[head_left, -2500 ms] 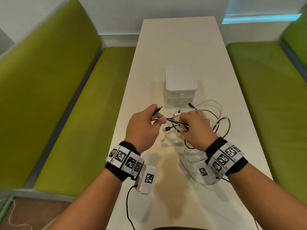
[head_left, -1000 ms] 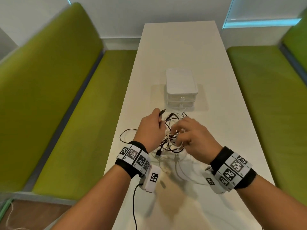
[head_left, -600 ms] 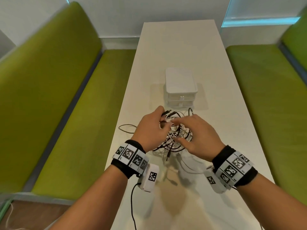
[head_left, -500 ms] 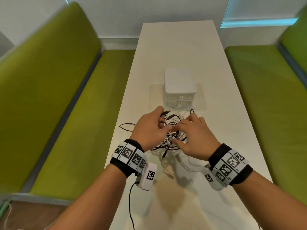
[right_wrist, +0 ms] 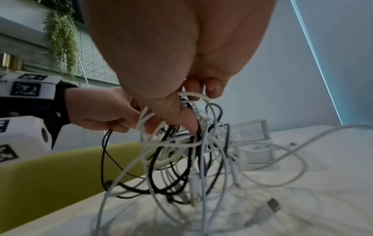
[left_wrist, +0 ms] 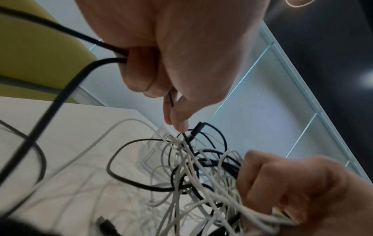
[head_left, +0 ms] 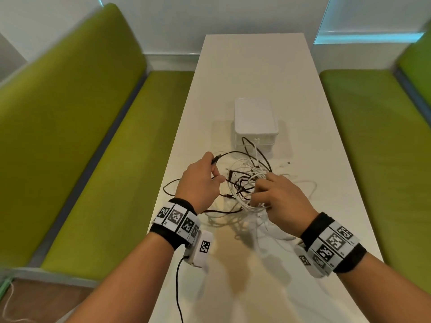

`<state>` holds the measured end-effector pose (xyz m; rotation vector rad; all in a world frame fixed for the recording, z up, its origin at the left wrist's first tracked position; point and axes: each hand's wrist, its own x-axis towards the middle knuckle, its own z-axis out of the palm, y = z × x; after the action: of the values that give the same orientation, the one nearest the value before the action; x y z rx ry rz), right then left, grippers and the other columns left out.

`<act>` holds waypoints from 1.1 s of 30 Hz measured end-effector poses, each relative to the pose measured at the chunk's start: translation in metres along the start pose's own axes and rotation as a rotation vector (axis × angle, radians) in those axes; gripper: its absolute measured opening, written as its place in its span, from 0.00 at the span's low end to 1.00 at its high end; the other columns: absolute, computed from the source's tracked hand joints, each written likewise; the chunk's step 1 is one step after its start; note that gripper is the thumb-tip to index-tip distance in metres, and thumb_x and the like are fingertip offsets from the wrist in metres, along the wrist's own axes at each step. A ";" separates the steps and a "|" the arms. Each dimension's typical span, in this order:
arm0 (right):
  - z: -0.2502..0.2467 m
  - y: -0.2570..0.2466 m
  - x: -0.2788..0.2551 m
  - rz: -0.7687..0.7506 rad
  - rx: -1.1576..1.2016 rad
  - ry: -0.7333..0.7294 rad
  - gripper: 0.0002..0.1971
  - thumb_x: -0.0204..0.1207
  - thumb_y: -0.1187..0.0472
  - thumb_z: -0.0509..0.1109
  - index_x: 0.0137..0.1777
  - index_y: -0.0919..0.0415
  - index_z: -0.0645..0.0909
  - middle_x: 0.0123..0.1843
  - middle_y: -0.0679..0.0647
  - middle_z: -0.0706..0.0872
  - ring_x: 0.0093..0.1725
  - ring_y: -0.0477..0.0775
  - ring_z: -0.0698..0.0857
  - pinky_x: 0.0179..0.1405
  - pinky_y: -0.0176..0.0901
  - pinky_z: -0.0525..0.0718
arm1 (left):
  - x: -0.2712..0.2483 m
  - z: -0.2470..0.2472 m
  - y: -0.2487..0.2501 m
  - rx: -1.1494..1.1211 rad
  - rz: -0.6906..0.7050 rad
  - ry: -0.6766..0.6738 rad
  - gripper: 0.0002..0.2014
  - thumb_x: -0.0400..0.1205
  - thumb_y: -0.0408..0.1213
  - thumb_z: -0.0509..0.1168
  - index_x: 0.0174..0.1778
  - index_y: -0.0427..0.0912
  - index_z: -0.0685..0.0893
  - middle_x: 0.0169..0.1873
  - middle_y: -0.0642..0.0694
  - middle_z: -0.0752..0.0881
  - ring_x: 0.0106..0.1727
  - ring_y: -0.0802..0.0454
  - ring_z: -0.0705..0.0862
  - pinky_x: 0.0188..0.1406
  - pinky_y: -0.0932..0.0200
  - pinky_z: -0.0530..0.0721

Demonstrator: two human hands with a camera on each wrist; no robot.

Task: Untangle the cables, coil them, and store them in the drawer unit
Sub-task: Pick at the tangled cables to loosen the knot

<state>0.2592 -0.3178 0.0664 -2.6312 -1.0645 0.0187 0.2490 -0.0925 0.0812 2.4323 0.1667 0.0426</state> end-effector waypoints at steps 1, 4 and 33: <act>0.000 0.002 -0.002 0.033 -0.001 -0.022 0.19 0.61 0.76 0.72 0.36 0.47 0.87 0.39 0.43 0.80 0.42 0.53 0.73 0.35 0.44 0.66 | 0.000 0.000 0.000 -0.009 0.000 0.001 0.21 0.82 0.38 0.72 0.37 0.56 0.64 0.40 0.57 0.85 0.39 0.55 0.81 0.34 0.56 0.71; -0.001 0.006 -0.005 0.162 -0.025 -0.148 0.08 0.69 0.62 0.68 0.39 0.49 0.87 0.44 0.43 0.85 0.47 0.51 0.70 0.39 0.44 0.74 | -0.001 0.000 0.006 0.000 0.027 -0.019 0.20 0.83 0.39 0.71 0.37 0.56 0.64 0.40 0.56 0.86 0.38 0.55 0.81 0.34 0.56 0.72; 0.002 -0.017 0.017 0.517 0.588 0.254 0.07 0.73 0.68 0.75 0.39 0.55 0.89 0.35 0.46 0.90 0.39 0.46 0.88 0.41 0.39 0.85 | -0.025 0.020 0.023 -0.238 -0.068 -0.304 0.33 0.71 0.54 0.81 0.59 0.48 0.67 0.51 0.58 0.80 0.48 0.60 0.85 0.45 0.58 0.83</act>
<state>0.2597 -0.2937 0.0712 -2.2074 -0.2209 0.0907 0.2285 -0.1263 0.0814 2.1624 0.0999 -0.3186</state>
